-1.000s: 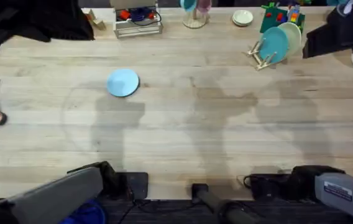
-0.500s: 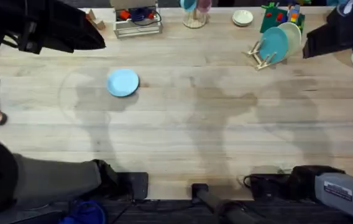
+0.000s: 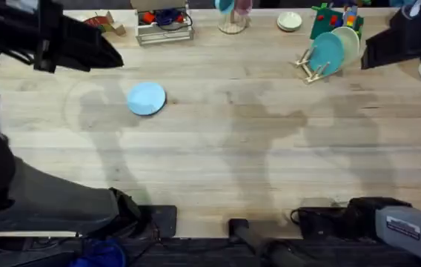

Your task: Pick up the plates from the table one by one and place each into a slot on the dish rack.

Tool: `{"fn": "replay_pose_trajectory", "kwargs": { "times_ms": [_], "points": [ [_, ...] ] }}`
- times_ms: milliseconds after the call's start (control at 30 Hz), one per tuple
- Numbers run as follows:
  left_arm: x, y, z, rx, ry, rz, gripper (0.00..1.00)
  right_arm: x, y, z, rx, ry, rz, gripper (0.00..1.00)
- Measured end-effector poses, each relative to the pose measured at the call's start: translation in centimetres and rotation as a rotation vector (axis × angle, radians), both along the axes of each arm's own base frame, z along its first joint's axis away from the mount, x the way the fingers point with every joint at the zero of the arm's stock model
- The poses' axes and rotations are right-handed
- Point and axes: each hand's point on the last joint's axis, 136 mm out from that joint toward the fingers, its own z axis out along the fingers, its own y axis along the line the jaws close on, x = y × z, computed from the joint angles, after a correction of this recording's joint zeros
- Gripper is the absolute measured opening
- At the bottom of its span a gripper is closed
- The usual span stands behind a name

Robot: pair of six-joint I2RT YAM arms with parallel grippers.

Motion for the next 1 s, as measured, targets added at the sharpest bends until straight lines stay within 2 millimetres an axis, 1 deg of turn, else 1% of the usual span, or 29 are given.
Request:
{"fn": "replay_pose_trajectory", "kwargs": {
  "times_ms": [200,400,567,800,867,1000],
  "points": [
    [-0.3,1.3,-2.3,-0.023,0.008,0.044,0.043,0.0,0.0,0.0,0.0,0.0,0.0,0.994],
    [-0.6,1.4,-4.3,-0.042,0.013,0.05,0.043,0.0,0.0,0.0,0.001,0.0,-0.002,0.995],
    [-0.2,1.6,-5.3,-0.032,-0.01,0.05,0.043,0.1,0.0,0.0,0.001,-0.003,-0.002,0.995],
    [0.7,2.0,-5.8,-0.033,-0.032,0.056,0.042,0.1,0.0,0.0,0.001,-0.003,-0.003,0.994],
    [0.9,2.1,-6.4,-0.047,-0.015,0.06,0.042,0.1,0.0,0.0,0.001,-0.003,-0.003,0.993],
    [1.4,2.4,-8.3,-0.08,0.037,0.064,0.042,0.1,0.0,0.0,0.003,-0.003,-0.005,0.993]
  ]
}}
